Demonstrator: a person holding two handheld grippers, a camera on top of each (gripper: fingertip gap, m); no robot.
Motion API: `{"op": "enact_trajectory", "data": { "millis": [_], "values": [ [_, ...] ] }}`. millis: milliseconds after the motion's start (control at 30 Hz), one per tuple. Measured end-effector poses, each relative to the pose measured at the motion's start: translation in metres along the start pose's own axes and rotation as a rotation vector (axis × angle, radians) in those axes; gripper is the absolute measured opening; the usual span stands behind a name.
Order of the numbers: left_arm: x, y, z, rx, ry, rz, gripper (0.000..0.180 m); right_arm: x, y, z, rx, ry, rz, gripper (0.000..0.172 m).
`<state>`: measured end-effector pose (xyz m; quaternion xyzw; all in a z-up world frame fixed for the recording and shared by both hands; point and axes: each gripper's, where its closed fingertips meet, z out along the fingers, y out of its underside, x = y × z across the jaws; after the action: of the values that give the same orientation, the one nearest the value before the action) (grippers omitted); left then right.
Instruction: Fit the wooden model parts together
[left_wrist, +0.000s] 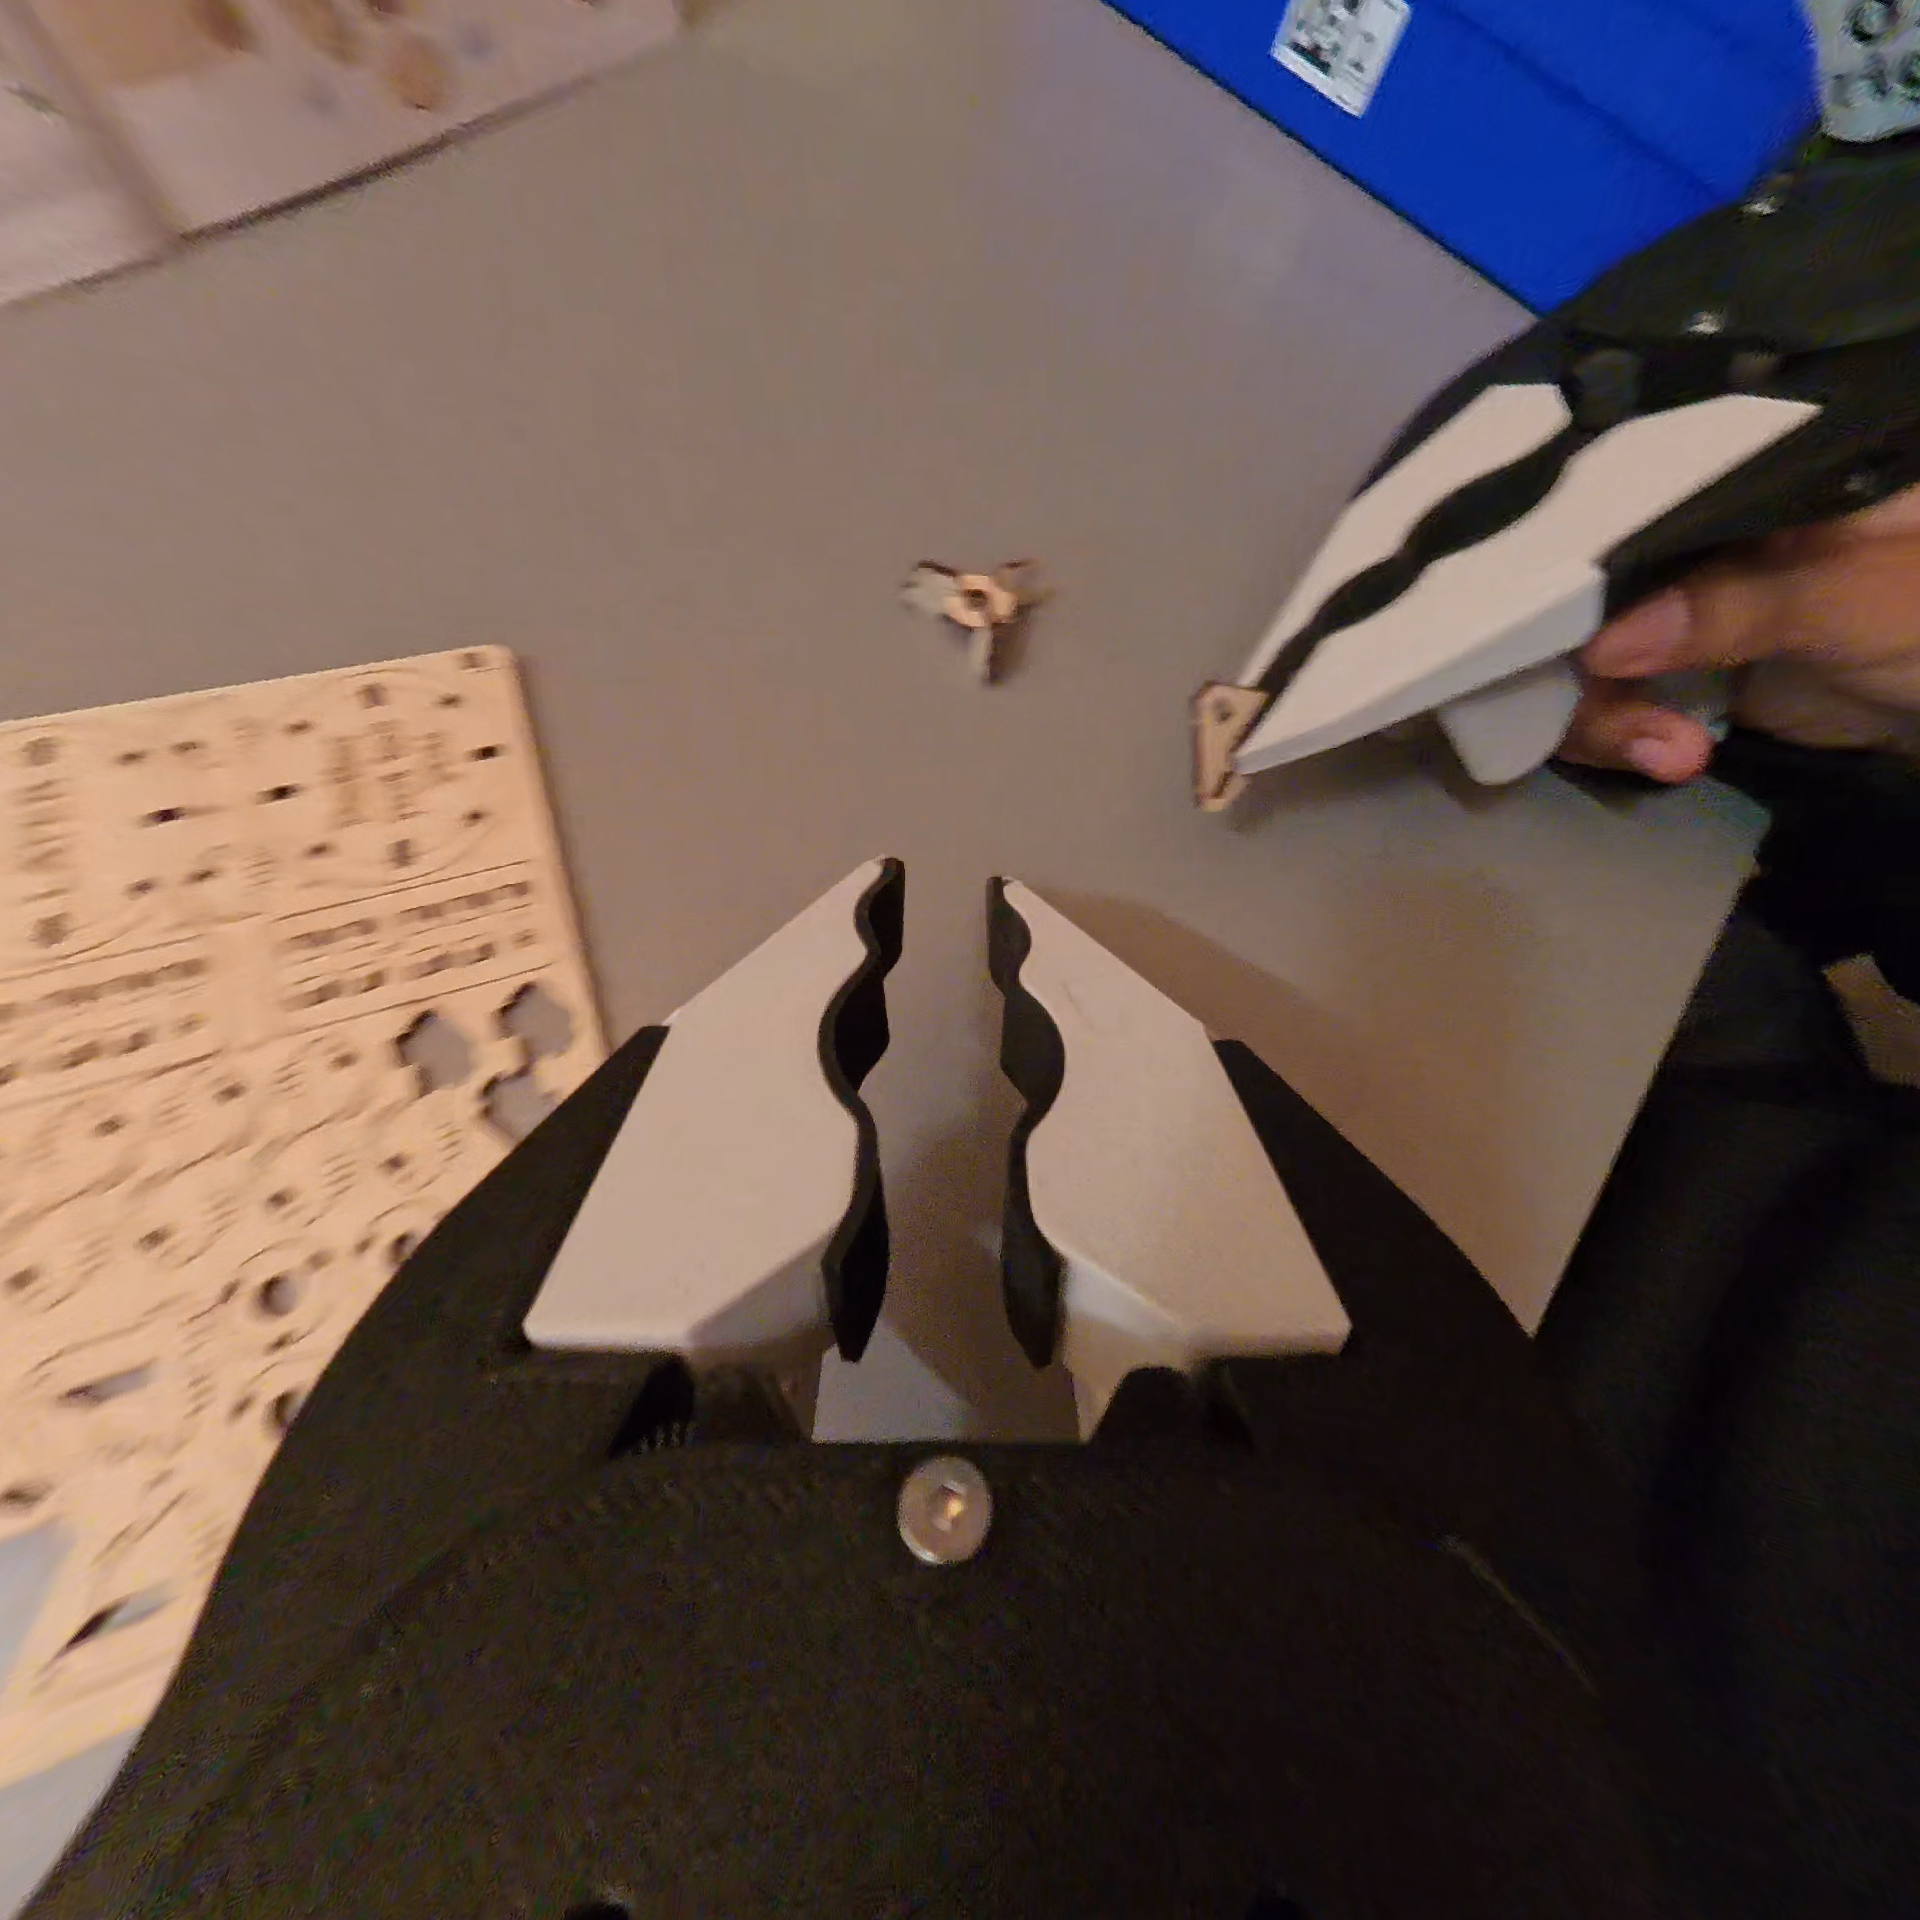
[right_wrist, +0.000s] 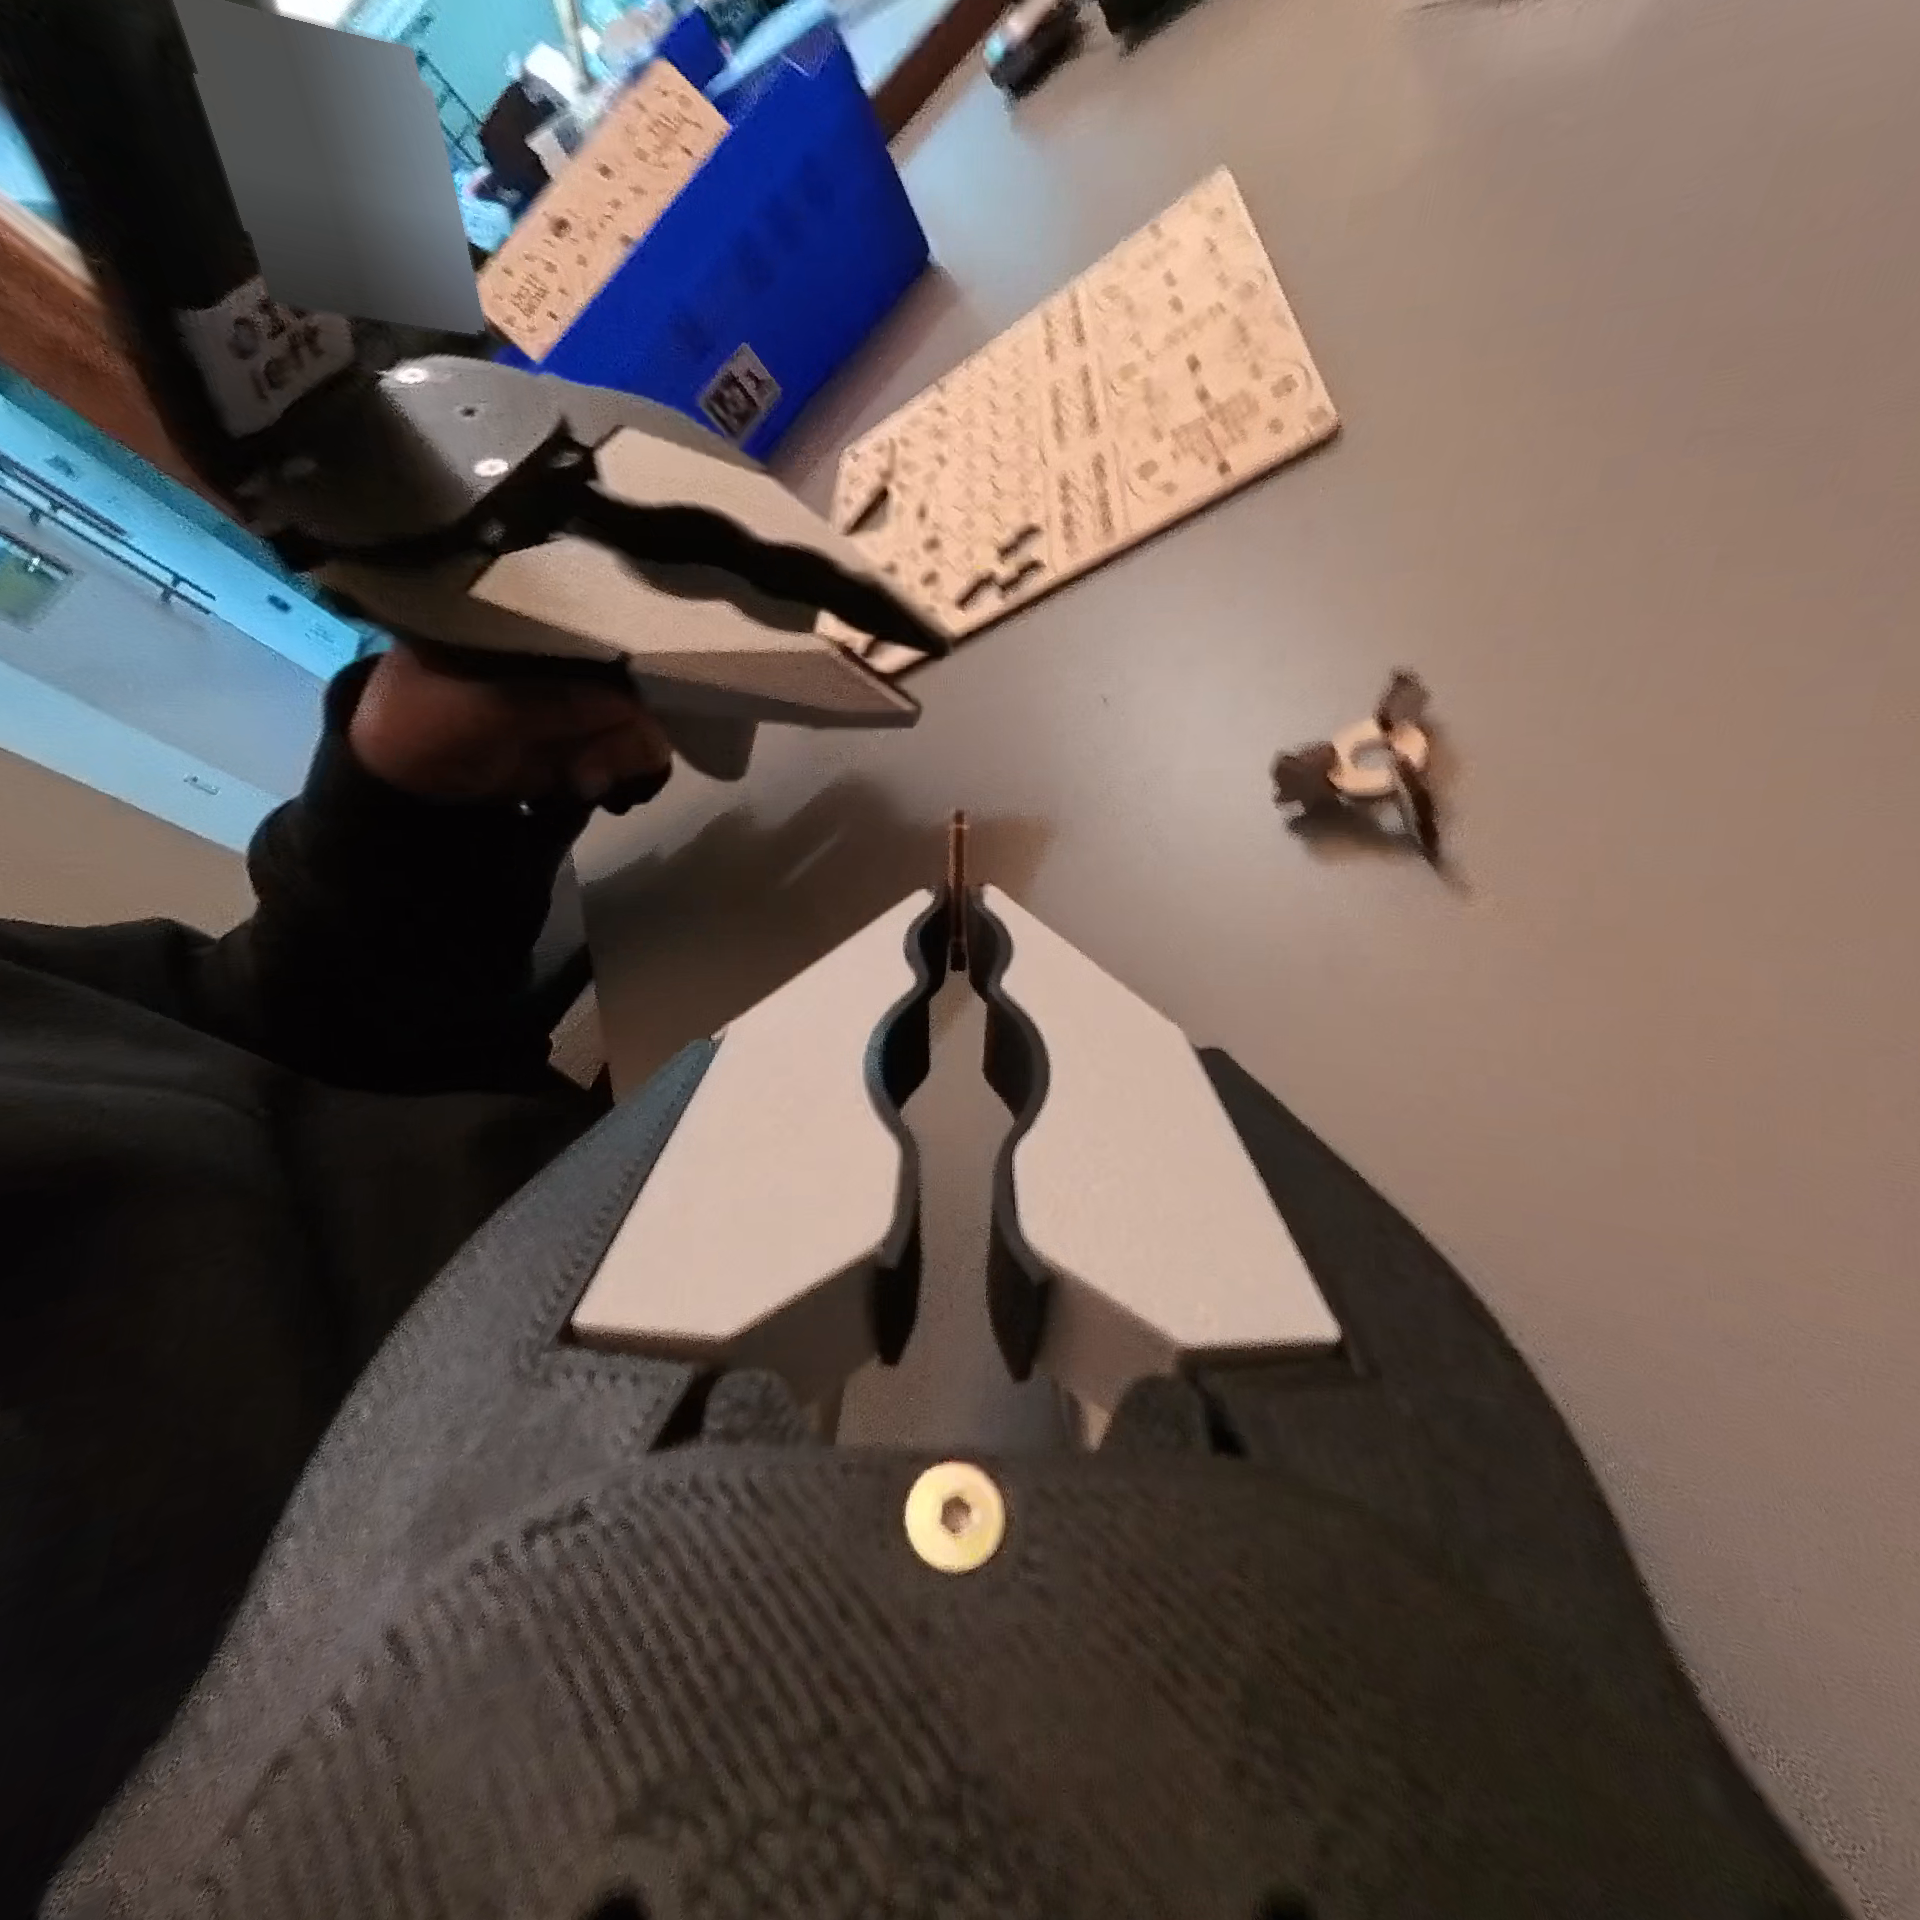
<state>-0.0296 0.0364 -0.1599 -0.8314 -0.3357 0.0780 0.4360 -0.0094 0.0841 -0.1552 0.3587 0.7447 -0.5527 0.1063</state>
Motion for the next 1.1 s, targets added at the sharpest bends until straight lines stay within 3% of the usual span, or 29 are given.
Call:
{"op": "enact_trajectory", "data": {
  "millis": [167, 233, 333, 367, 567, 800, 1100],
  "values": [
    [0.037, 0.004, 0.025, -0.053, 0.077, 0.059, 0.015, 0.008, 0.016, -0.01, -0.076, -0.032, 0.097, 0.001],
    [0.04, 0.007, 0.028, -0.067, 0.069, 0.078, 0.015, 0.008, 0.011, -0.016, -0.047, -0.025, 0.052, 0.015],
    [0.045, 0.008, 0.03, -0.071, 0.088, 0.073, 0.016, 0.03, 0.012, -0.027, -0.07, 0.119, -0.05, 0.039],
    [0.046, 0.008, 0.03, -0.074, 0.091, 0.071, 0.016, 0.036, 0.012, -0.031, -0.082, 0.159, -0.091, 0.04],
    [0.054, 0.01, 0.034, -0.081, 0.129, 0.065, 0.019, 0.038, 0.004, -0.04, -0.054, 0.195, -0.268, 0.035],
    [0.073, 0.008, 0.049, -0.078, 0.15, 0.056, 0.04, 0.035, 0.001, -0.04, -0.038, 0.17, -0.282, 0.017],
    [0.071, 0.013, 0.06, -0.117, 0.101, 0.098, 0.039, 0.035, -0.002, -0.041, -0.014, 0.238, -0.355, 0.011]
  ]
}}
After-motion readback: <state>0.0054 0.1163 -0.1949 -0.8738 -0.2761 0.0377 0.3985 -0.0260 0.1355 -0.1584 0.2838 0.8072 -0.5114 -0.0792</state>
